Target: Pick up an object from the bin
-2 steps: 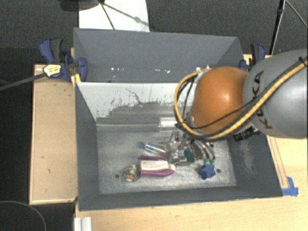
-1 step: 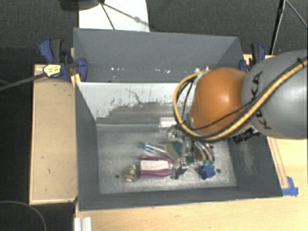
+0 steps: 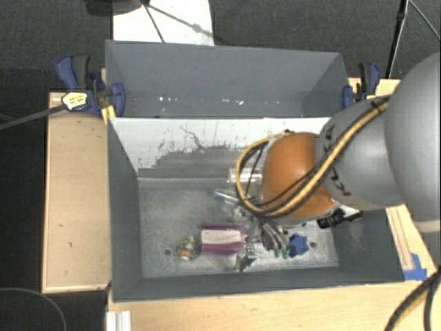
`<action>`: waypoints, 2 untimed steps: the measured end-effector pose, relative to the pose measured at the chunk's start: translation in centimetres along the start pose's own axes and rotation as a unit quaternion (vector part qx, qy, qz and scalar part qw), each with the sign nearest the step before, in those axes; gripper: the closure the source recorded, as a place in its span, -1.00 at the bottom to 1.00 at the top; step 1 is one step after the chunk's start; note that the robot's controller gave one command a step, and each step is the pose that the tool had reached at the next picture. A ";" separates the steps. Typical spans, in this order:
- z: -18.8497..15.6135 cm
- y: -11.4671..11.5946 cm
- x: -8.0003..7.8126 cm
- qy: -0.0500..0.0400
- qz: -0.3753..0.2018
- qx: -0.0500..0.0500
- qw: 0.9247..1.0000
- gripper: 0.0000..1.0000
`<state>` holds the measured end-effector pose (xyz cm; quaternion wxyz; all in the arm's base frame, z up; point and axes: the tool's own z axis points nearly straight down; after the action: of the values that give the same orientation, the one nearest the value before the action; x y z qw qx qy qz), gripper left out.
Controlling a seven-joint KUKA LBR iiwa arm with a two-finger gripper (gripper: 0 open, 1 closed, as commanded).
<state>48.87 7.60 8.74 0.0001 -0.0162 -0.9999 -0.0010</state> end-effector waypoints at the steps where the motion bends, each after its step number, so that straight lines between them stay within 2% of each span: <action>1: 1.1 0.9 0.8 -0.001 -0.010 0.001 1.000 -1.00; 2: 0.6 2.3 1.1 -0.003 0.024 0.000 1.000 -1.00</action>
Offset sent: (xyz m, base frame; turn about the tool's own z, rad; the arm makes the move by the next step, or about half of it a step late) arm -0.0084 0.0086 -0.0112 -0.0181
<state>47.85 9.94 8.17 -0.0024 -0.0402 -0.9992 -0.0007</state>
